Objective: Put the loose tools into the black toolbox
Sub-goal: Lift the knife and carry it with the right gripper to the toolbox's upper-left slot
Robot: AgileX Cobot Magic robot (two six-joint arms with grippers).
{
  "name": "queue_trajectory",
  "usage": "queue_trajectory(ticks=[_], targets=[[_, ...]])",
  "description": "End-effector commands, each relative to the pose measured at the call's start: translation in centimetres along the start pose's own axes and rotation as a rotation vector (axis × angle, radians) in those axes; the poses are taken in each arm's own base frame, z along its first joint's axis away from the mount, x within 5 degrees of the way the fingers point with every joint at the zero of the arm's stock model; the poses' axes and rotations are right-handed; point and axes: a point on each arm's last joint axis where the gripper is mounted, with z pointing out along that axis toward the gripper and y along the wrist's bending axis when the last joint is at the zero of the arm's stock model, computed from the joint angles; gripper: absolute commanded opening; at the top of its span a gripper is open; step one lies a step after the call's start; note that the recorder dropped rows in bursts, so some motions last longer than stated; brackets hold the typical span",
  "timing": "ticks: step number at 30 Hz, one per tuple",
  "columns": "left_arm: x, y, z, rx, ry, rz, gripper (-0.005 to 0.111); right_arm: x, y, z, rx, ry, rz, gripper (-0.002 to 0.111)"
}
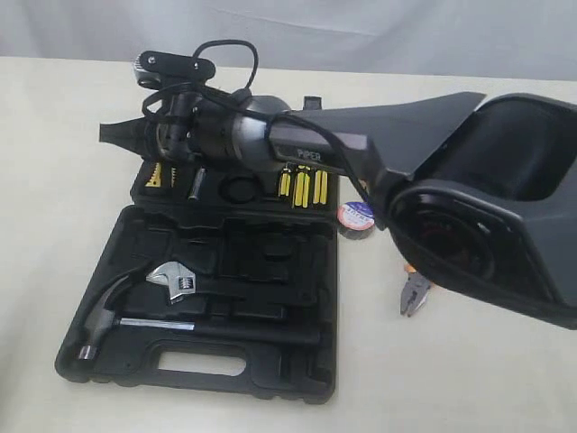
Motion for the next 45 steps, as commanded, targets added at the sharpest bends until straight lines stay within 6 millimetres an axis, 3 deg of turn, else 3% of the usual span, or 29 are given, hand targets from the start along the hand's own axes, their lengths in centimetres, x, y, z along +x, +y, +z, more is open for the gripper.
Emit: queue_trajectory(ticks=[1,13,16,22,24,31,37,39,43,45], targets=[[-0.1,-0.1,0.0,0.007,0.003,-0.007,0.0,0.3,-0.3,0.4,0.015,0.005,-0.009,-0.001],[-0.1,-0.1,0.0,0.007,0.003,-0.007,0.0,0.3,-0.3,0.4,0.021,0.005,-0.023,0.0],[-0.1,-0.1,0.0,0.007,0.003,-0.007,0.0,0.3,-0.4,0.4,0.023,0.005,-0.023,0.013],[-0.1,-0.1,0.0,0.007,0.003,-0.007,0.0,0.3,-0.3,0.4,0.02,0.004,-0.026,0.06],[-0.1,-0.1,0.0,0.007,0.003,-0.007,0.0,0.3,-0.3,0.4,0.02,0.001,-0.033,0.065],[-0.1,-0.1,0.0,0.007,0.003,-0.007,0.0,-0.1,-0.1,0.3,0.013,-0.018,-0.054,0.065],[-0.1,-0.1,0.0,0.007,0.003,-0.007,0.0,-1.9,1.2,-0.5,-0.038,-0.079,-0.082,0.062],[-0.1,-0.1,0.0,0.007,0.003,-0.007,0.0,-2.2,1.5,-0.7,-0.045,-0.092,-0.127,0.048],[-0.1,-0.1,0.0,0.007,0.003,-0.007,0.0,-2.3,1.5,-0.6,-0.044,-0.095,-0.169,-0.001],[-0.1,-0.1,0.0,0.007,0.003,-0.007,0.0,-1.9,1.4,-0.3,-0.042,-0.089,-0.174,0.0]])
